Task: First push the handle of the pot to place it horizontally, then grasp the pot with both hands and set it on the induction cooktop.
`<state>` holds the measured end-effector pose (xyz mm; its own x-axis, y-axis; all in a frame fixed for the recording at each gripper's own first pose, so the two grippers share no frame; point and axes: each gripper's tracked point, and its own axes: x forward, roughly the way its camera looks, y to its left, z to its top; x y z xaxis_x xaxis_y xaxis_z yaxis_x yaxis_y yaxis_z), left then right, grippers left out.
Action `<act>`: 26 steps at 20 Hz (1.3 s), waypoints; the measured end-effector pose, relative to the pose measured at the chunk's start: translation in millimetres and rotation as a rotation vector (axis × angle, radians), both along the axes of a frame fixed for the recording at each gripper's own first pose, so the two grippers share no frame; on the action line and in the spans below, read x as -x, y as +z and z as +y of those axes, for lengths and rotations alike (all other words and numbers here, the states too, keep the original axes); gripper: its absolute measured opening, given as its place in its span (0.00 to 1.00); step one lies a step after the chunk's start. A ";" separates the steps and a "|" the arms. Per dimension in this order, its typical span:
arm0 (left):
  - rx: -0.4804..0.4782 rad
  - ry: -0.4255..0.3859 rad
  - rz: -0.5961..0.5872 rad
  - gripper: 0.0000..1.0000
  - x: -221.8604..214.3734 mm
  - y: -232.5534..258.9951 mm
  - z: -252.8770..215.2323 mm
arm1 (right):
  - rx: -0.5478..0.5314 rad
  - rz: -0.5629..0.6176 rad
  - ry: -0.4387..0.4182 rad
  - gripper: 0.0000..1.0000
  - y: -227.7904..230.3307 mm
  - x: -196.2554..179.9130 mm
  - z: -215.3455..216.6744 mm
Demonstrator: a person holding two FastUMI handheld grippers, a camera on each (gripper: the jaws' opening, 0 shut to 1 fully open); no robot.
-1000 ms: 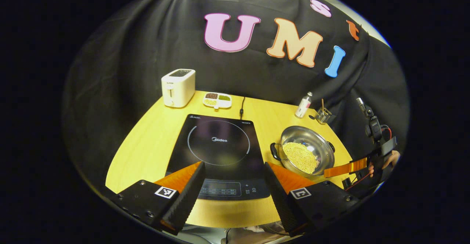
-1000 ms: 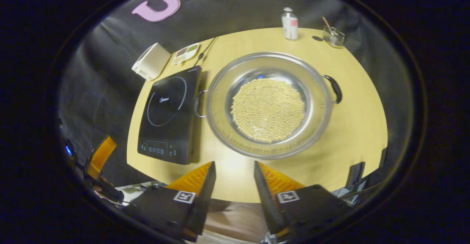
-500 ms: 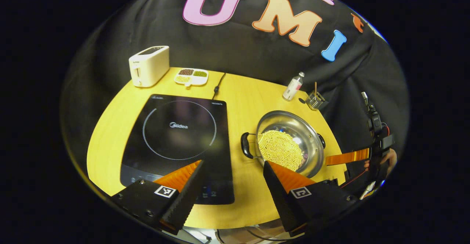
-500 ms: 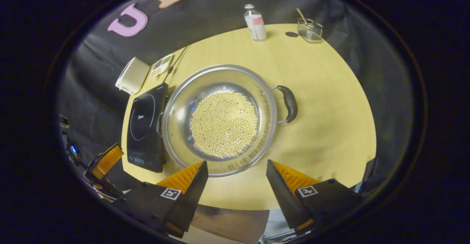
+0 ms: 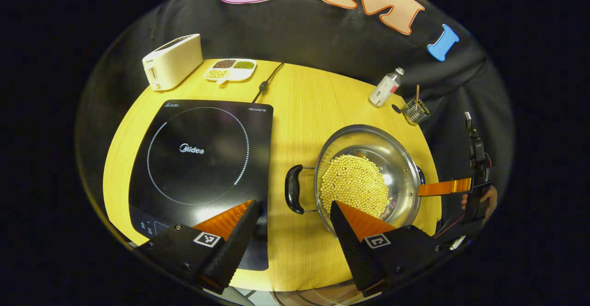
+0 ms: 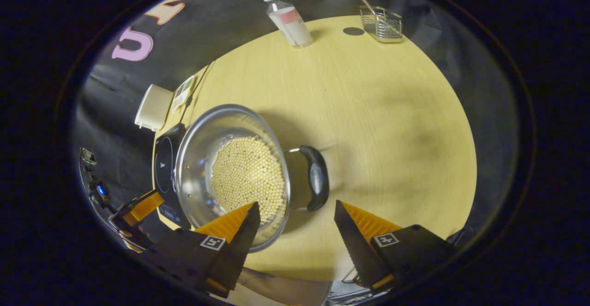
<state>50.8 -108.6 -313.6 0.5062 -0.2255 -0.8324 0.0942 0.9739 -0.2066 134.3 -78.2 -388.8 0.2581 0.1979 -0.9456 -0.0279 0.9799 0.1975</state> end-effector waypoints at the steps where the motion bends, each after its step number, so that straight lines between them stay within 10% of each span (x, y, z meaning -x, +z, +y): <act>1: 0.004 -0.002 0.012 0.97 -3.7 -5.4 -3.5 | -0.010 0.011 -0.002 1.00 -4.1 -3.4 -0.6; 19: 0.046 -0.019 0.256 0.90 -35.8 -70.7 -35.4 | -0.236 0.160 0.101 0.96 -52.3 -28.0 35.3; 22: 0.035 -0.032 0.279 0.86 -37.7 -78.5 -33.6 | -0.236 0.177 0.122 0.73 -57.2 -24.8 37.0; 26: -0.011 -0.046 0.303 0.72 -37.0 -84.5 -23.4 | -0.214 0.192 0.113 0.65 -60.8 -25.4 34.0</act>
<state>87.8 -131.9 -398.1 0.2234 -0.2324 -0.9466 0.0744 0.9724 -0.2211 159.7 -44.1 -449.6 0.0439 0.4148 -0.9088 -0.0762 0.9085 0.4110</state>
